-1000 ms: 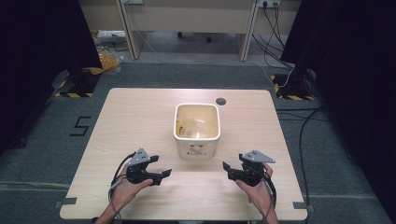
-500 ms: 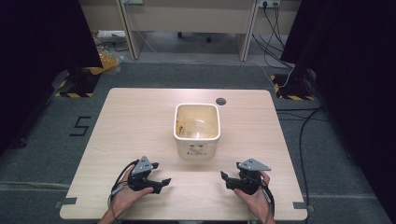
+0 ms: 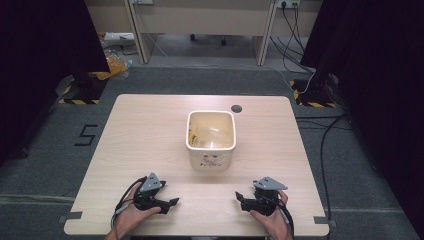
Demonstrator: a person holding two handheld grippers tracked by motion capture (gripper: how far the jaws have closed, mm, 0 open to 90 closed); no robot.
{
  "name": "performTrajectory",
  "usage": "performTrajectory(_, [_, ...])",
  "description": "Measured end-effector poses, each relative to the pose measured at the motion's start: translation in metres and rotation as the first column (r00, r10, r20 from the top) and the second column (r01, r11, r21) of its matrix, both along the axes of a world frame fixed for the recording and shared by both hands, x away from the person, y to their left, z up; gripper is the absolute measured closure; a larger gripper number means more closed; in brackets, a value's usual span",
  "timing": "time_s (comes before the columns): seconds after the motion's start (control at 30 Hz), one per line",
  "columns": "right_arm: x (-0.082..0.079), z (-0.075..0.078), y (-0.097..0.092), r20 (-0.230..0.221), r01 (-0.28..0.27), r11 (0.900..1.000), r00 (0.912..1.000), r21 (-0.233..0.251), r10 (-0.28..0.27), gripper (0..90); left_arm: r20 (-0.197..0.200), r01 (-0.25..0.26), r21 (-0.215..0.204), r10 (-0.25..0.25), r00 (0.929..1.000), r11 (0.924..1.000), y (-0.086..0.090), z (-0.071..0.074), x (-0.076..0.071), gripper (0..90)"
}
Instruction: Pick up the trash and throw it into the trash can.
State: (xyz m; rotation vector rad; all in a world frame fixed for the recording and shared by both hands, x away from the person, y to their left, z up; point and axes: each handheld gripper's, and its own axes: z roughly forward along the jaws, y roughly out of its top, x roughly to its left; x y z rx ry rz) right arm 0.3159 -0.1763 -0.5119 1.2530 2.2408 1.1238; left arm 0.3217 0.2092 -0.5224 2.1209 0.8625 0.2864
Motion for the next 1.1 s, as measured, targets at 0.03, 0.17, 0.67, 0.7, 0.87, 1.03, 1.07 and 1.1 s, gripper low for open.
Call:
performTrajectory(0.03, [-0.0005, -0.0006, 0.0002, -0.004, -0.002, 1.0000, 1.0000, -0.005, 0.002, 18.4, 0.004, -0.002, 0.003, 0.002, 1.0000, 1.0000, 0.0001, -0.0001, -0.0007, 16.9])
performTrajectory(0.17, [-0.0020, -0.0036, 0.0007, -0.009, -0.009, 0.9998, 0.9999, -0.016, 0.009, 18.0, 0.019, 0.004, 0.031, -0.005, 0.9998, 0.9995, 0.0005, -0.0004, -0.0020, 16.8])
performTrajectory(0.67, [-0.0075, -0.0061, 0.0085, -0.015, -0.025, 0.9926, 0.9996, -0.119, 0.023, 15.3, 0.032, 0.021, 0.060, -0.023, 0.9992, 0.9980, -0.0007, -0.0007, -0.0033, 15.0])
performTrajectory(0.7, [-0.0074, -0.0061, 0.0085, -0.015, -0.024, 0.9925, 0.9996, -0.120, 0.023, 15.2, 0.032, 0.021, 0.060, -0.023, 0.9992, 0.9980, -0.0007, -0.0007, -0.0033, 15.0])
performTrajectory(0.87, [-0.0074, -0.0062, 0.0085, -0.014, -0.025, 0.9925, 0.9996, -0.120, 0.024, 15.1, 0.032, 0.020, 0.059, -0.022, 0.9992, 0.9980, -0.0007, -0.0007, -0.0033, 15.0])
performTrajectory(1.03, [-0.0073, -0.0062, 0.0085, -0.014, -0.025, 0.9925, 0.9996, -0.119, 0.024, 15.1, 0.031, 0.021, 0.058, -0.023, 0.9993, 0.9981, -0.0005, -0.0007, -0.0032, 15.0])
performTrajectory(1.07, [-0.0073, -0.0062, 0.0085, -0.015, -0.025, 0.9925, 0.9996, -0.119, 0.024, 15.0, 0.030, 0.021, 0.058, -0.023, 0.9993, 0.9981, -0.0005, -0.0007, -0.0032, 15.0])
performTrajectory(1.1, [-0.0074, -0.0061, 0.0085, -0.016, -0.025, 0.9927, 0.9996, -0.118, 0.023, 15.0, 0.030, 0.021, 0.058, -0.023, 0.9993, 0.9981, -0.0005, -0.0007, -0.0031, 15.0])
